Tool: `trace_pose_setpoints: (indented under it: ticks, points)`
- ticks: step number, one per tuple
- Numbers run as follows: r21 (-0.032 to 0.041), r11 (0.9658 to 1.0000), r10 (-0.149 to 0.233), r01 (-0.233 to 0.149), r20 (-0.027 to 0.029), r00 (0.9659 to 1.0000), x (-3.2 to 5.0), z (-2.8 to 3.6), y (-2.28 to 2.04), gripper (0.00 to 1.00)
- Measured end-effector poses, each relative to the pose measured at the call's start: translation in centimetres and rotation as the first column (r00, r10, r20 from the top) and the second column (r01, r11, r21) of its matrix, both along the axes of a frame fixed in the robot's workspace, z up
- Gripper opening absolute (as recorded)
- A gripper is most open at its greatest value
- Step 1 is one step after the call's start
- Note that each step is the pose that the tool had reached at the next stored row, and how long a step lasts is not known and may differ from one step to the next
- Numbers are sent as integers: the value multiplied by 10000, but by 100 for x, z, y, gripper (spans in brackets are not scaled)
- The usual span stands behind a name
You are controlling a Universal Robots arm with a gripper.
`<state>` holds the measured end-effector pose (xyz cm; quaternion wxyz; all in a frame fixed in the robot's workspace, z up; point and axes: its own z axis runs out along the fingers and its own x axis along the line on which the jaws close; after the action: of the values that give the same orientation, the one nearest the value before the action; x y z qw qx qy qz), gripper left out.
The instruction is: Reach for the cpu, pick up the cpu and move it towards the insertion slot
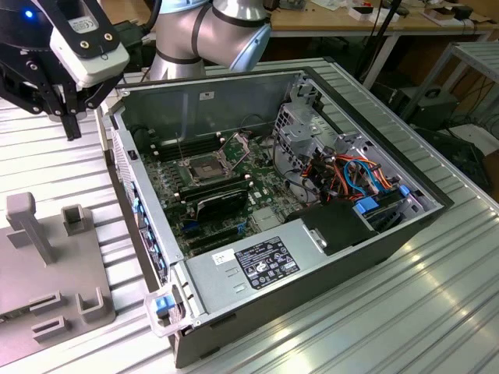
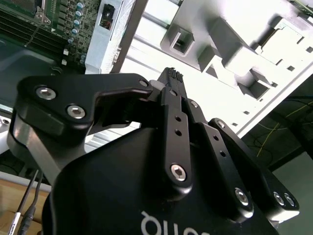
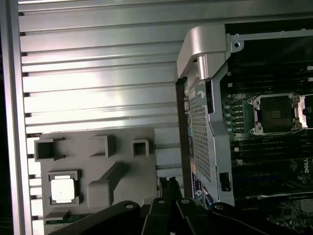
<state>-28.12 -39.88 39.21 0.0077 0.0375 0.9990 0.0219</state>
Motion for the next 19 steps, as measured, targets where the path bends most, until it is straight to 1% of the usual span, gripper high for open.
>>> trace_pose_setpoints:
  ticks: [5, 19]
  points:
    - [0, 10000, 1, -1, -14, 10000, -52, -1, 0, 11]
    - [0, 10000, 0, 0, -44, 10000, -152, -3, 0, 11]
